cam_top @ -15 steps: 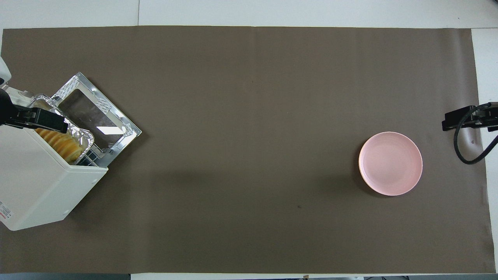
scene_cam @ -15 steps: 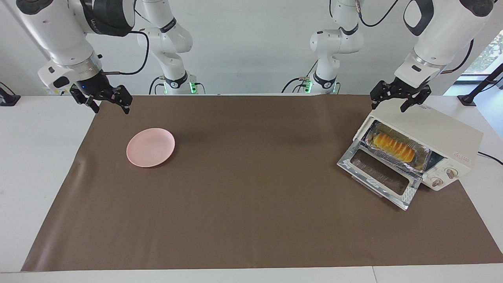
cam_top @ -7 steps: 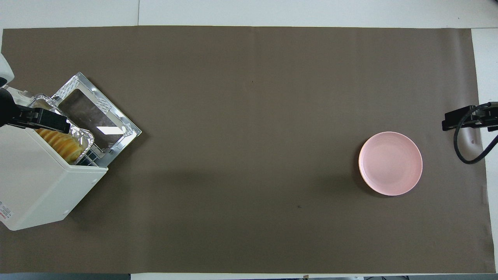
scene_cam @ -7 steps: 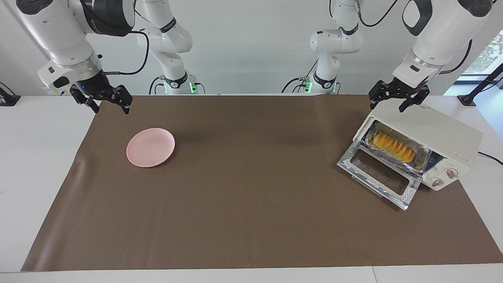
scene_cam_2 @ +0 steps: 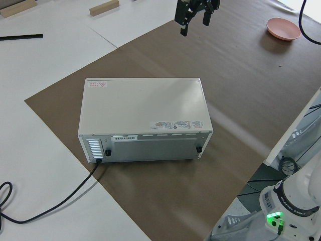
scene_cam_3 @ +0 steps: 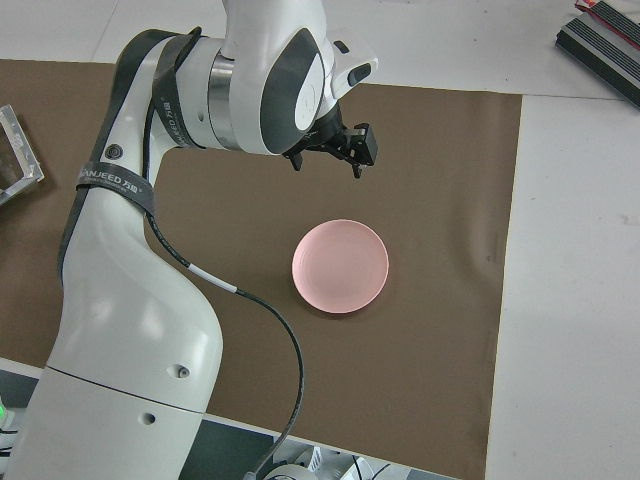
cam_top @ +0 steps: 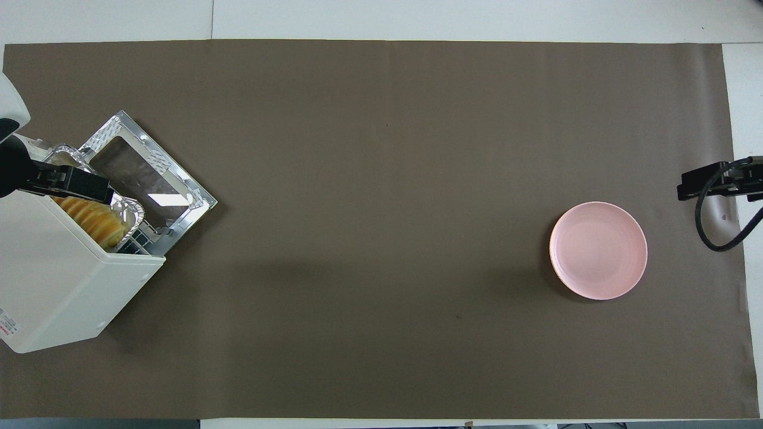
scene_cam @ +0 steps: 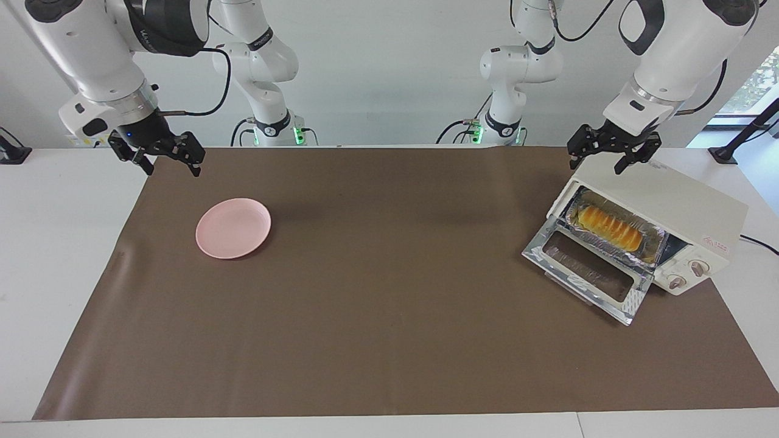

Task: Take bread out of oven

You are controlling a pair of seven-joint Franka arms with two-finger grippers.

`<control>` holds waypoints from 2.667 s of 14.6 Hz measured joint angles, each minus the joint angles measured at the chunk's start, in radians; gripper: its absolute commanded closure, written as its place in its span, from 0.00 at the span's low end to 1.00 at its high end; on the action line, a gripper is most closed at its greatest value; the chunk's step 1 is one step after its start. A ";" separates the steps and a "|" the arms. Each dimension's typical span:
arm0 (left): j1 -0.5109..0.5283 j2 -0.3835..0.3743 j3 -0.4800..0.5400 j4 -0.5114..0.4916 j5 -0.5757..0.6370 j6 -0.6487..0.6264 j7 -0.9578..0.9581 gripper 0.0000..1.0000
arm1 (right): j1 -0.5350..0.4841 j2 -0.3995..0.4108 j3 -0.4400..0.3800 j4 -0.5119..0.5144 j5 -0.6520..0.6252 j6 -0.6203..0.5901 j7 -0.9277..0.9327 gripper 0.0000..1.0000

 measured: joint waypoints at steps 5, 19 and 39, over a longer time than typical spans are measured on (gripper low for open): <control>0.000 -0.002 0.009 0.001 0.001 -0.046 -0.018 0.00 | 0.000 0.000 0.000 0.000 0.000 0.000 0.000 0.00; -0.046 0.285 0.006 0.237 0.080 -0.069 -0.637 0.00 | 0.000 0.000 0.000 0.000 0.000 0.000 0.000 0.00; -0.065 0.407 0.044 0.003 0.395 0.207 -1.181 0.00 | -0.002 0.000 -0.001 0.000 0.000 0.006 0.000 0.00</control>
